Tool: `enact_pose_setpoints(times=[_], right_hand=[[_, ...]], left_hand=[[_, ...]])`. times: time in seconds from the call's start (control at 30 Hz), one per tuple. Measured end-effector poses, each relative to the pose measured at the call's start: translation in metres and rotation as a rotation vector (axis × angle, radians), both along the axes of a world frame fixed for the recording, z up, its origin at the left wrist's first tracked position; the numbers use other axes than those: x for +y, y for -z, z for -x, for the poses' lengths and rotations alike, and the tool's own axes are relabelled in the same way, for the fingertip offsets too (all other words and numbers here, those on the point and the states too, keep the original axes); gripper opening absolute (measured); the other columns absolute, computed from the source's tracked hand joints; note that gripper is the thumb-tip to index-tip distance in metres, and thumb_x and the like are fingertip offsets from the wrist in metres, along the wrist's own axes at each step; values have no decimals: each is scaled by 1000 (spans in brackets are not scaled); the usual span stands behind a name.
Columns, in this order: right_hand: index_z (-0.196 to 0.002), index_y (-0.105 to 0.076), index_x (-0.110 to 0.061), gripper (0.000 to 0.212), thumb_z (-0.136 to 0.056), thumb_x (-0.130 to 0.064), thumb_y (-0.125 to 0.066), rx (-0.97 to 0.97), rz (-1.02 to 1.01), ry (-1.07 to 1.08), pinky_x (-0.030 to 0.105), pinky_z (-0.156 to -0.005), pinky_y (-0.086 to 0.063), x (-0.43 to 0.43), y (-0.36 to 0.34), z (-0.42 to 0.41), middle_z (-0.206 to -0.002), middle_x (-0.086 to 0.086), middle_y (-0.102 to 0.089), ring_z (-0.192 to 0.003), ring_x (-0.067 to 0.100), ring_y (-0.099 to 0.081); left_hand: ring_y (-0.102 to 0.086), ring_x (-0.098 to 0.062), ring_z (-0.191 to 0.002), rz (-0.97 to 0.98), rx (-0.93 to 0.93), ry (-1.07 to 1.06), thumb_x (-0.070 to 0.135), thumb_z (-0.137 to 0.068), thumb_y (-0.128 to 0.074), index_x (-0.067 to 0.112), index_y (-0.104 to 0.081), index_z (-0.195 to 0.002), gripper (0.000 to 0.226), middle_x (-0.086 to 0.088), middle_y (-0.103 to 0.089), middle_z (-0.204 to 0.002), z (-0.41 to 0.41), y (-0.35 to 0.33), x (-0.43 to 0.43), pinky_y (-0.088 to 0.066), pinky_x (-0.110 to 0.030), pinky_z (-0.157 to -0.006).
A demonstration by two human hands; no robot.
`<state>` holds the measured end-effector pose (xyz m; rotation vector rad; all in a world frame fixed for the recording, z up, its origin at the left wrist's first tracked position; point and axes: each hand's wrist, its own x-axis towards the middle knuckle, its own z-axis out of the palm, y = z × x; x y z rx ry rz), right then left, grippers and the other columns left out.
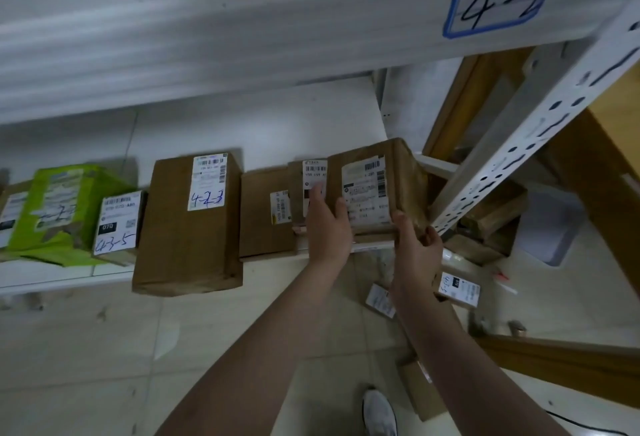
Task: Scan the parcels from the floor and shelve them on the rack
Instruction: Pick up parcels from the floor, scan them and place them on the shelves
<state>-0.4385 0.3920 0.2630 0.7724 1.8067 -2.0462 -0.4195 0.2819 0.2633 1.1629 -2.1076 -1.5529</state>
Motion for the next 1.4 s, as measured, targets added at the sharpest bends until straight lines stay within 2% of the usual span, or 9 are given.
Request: enact_pose_setpoints(times=[0.1, 0.2, 0.27, 0.43, 0.67, 0.87, 1.0, 1.27, 1.4], right_hand=[[-145, -43, -15, 98, -61, -54, -79, -43, 64, -4, 36, -104, -48, -1, 4, 14, -135, 0, -57, -121, 18, -58], [-137, -52, -14, 83, -67, -52, -73, -75, 135, -9, 38, -103, -50, -1, 10, 24, -126, 2, -64, -116, 18, -61], [-136, -53, -13, 64, -82, -44, -68, -95, 156, -2, 36, -102, -50, 0, 16, 30, -124, 3, -65, -115, 19, -61], [-132, -54, -11, 47, -94, -39, -58, -170, 139, -58, 27, -81, -48, 1, 26, 37, -121, 6, -64, -111, 20, -59], [-138, -51, -14, 46, -99, -38, -57, -104, 60, -170, 31, -85, -50, 7, 28, 38, -126, 6, -63, -109, 24, -63], [-140, -48, -11, 51, -98, -39, -57, -124, -31, -222, 35, -81, -54, 0, 21, 54, -132, 11, -59, -116, 32, -61], [-139, -48, -7, 47, -100, -32, -56, -184, -72, -342, 43, -93, -54, 5, 9, 67, -132, 13, -58, -119, 30, -58], [-134, -47, -16, 36, -101, -27, -54, -39, -333, -729, 52, -99, -52, 25, -12, 72, -130, 19, -57, -117, 35, -59], [-152, -24, -33, 63, -96, -25, -53, 170, -534, -909, 49, -103, -49, 25, -24, 71, -139, 4, -57, -124, 31, -57]], left_hand=[[-40, -20, -143, 102, -26, 119, 22, -105, -48, 22, -31, -156, 54, -1, -41, -155, 1, -7, 2, -37, -42, -117], [-37, -17, -143, 200, -126, 249, 23, -107, -44, 22, -29, -158, 53, -3, -39, -155, 3, -12, 4, -27, -20, -108], [-43, -20, -137, 259, -190, 332, 25, -108, -42, 22, -31, -158, 51, -7, -42, -150, 7, -11, 3, -35, -24, -105], [-52, -24, -127, 401, -328, 478, 35, -104, -49, 23, -30, -157, 57, -7, -48, -143, 11, -4, -2, -50, -39, -98], [-65, -23, -109, 832, -614, 703, 61, -92, -59, 19, -27, -156, 82, -6, -64, -124, 25, -19, -13, -52, -36, -76], [-67, -25, -102, 894, -733, 691, 43, -97, -62, 13, -34, -153, 69, -7, -67, -116, 43, -26, -8, -46, -34, -68], [-67, -25, -99, 965, -850, 680, 20, -102, -57, 6, -31, -153, 59, -7, -68, -113, 51, -24, 2, -41, -33, -63], [-67, -30, -105, 1041, -998, 785, 6, -103, -43, -9, -8, -154, 64, -16, -63, -126, 58, -20, 21, -57, -37, -84], [-66, -31, -109, 1054, -1004, 815, 6, -104, -44, -13, -4, -153, 65, -19, -61, -132, 59, -23, 26, -56, -39, -90]])
